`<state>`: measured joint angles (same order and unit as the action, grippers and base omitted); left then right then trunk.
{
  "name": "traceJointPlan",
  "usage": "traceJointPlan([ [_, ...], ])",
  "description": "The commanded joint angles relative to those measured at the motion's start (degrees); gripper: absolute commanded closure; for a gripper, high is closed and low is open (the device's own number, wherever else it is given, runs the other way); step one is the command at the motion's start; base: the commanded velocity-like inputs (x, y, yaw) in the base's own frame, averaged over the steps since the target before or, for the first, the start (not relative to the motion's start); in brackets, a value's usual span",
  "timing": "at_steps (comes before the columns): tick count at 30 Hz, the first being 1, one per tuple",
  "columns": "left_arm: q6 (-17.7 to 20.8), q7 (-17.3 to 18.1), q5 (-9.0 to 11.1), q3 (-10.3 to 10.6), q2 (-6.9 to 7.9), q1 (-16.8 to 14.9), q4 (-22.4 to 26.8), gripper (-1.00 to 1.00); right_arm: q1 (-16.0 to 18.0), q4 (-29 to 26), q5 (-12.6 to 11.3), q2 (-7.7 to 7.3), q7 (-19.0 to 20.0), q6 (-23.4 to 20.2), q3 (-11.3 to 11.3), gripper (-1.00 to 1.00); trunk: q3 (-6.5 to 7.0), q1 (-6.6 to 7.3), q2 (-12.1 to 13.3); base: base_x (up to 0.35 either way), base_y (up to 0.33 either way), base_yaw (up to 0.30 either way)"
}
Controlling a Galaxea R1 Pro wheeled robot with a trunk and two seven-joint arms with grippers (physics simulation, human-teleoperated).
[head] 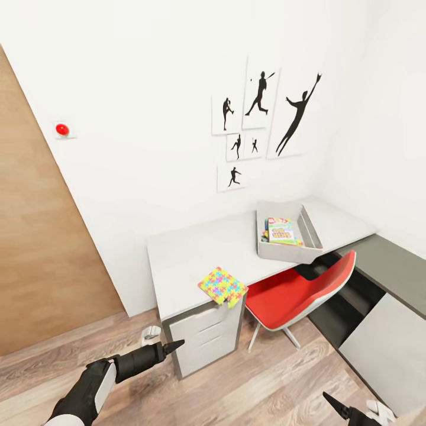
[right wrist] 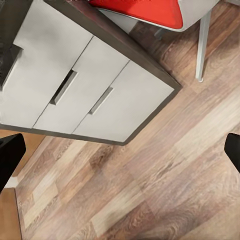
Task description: Put all the toys in the child's room - the three board games (two on the bed and one on the table), the two jigsaw puzzles on the table, and the tennis ball on the table - inside the toy box on the table in the child's room.
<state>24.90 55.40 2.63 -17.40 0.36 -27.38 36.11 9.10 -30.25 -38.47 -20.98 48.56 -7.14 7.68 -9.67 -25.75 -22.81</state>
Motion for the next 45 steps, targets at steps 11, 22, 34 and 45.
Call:
traceJointPlan([
  [11,0.6,0.1,0.3,-0.1,-0.01,0.0,0.0,-1.0,0.1,0.0,-0.6,-0.09,0.2,-0.6,0.1,-1.0,0.94,-0.03,-0.1,0.0,0.0,0.0],
  [22,0.7,0.1,0.3,-0.1,0.04,0.0,0.0,-1.0,0.1,0.0,-0.6,-0.03,0.2,-0.6,0.1,-1.0,1.14,-0.03,-0.1,0.0,0.0,0.0],
  [34,1.5,0.1,0.3,-0.1,0.25,-0.1,0.4,-1.0,-0.1,-0.3,-0.6,-0.48,2.0,-0.9,0.0,-1.0,1.08,-0.47,-0.9,0.0,0.0,-0.02],
  [45,5.8,0.1,0.3,-0.2,0.64,-0.3,1.6,-1.0,0.7,-1.4,-1.5,-3.8,22.7,-12.8,0.9,-1.0,0.03,-2.89,-5.3,0.0,0.0,-0.128],
])
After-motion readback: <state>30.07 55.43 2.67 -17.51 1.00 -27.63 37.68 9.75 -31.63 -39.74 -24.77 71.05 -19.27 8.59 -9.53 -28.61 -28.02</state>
